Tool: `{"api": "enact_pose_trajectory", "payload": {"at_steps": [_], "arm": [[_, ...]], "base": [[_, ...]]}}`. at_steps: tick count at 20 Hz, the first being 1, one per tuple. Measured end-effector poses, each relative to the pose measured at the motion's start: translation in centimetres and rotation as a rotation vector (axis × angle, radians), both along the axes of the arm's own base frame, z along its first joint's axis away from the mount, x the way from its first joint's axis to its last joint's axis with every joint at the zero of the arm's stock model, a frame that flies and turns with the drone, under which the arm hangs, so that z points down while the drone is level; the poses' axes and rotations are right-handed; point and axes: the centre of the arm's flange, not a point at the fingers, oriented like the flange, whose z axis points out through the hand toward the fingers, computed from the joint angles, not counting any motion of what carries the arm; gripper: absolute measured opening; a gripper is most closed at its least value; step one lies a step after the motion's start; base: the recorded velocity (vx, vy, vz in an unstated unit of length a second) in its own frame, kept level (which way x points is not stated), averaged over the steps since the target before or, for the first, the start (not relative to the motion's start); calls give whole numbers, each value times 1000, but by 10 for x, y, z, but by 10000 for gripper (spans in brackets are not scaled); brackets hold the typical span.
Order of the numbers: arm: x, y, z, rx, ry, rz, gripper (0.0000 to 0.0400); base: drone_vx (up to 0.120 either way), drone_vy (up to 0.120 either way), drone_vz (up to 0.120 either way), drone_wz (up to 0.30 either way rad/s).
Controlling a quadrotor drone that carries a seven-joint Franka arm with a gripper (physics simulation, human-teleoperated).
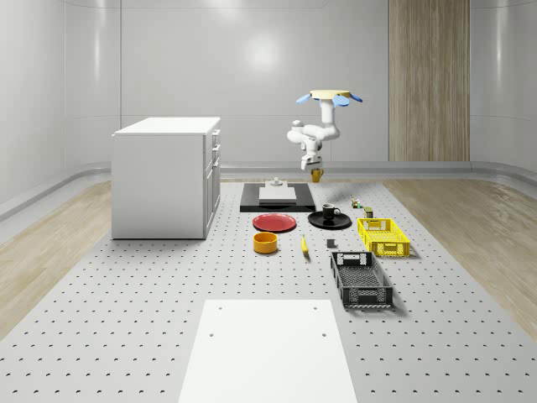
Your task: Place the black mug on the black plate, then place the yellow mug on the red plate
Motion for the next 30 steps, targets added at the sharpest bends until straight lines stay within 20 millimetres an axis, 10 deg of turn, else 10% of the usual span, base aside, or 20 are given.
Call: {"api": "enact_pose_trajectory", "payload": {"at_steps": [11,30], "arm": [[0,0,0,0,0,0,100],[0,0,0,0,0,0,100]], "base": [[120,-116,0,0],[120,0,0,0]]}}
